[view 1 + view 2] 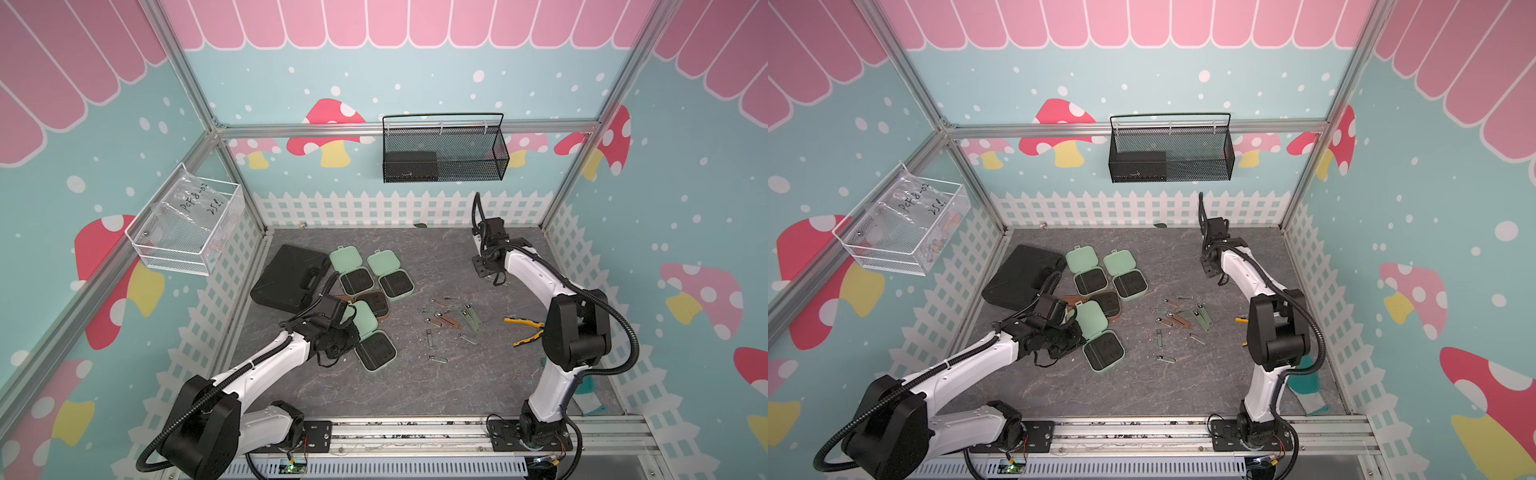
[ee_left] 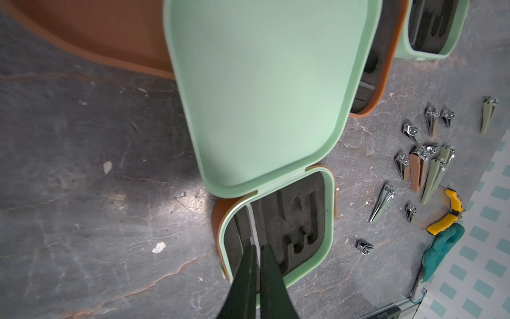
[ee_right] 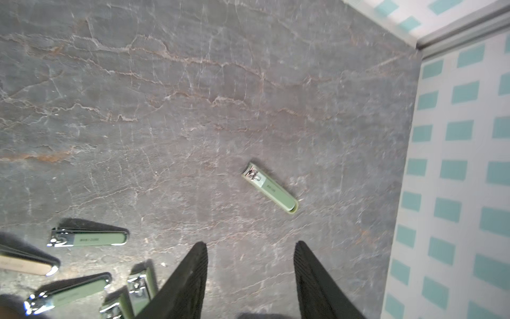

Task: Organize nail clipper sets
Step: Pick up the nail clipper from the center of the board.

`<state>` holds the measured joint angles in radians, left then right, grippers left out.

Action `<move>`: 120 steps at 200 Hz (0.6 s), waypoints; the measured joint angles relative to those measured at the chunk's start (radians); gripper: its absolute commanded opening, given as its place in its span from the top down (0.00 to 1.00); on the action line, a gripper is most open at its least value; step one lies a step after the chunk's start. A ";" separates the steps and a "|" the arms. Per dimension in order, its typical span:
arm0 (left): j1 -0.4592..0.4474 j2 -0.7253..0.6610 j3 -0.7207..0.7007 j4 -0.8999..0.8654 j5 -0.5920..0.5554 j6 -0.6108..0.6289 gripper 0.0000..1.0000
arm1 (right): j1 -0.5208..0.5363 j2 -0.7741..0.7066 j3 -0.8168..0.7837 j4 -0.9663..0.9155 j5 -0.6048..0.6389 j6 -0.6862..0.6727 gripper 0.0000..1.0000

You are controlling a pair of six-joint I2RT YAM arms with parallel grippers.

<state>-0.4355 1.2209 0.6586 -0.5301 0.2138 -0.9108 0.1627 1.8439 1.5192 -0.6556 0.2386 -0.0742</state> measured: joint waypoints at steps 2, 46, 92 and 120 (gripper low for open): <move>0.000 0.000 0.002 -0.001 0.000 0.002 0.84 | -0.008 0.000 0.001 0.000 -0.008 -0.009 0.45; -0.006 0.013 0.052 -0.021 -0.001 0.008 0.63 | -0.158 0.042 0.027 -0.035 -0.181 -0.156 0.41; -0.006 0.039 0.109 -0.053 -0.024 0.014 0.57 | -0.187 0.143 0.098 -0.035 -0.256 -0.275 0.38; -0.006 0.055 0.147 -0.072 -0.042 0.013 0.57 | -0.185 0.204 0.117 -0.043 -0.272 -0.327 0.37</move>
<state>-0.4419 1.2758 0.8059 -0.6025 0.1715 -0.8978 -0.0223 2.0483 1.6360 -0.6983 -0.0334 -0.4007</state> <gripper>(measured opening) 0.430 0.628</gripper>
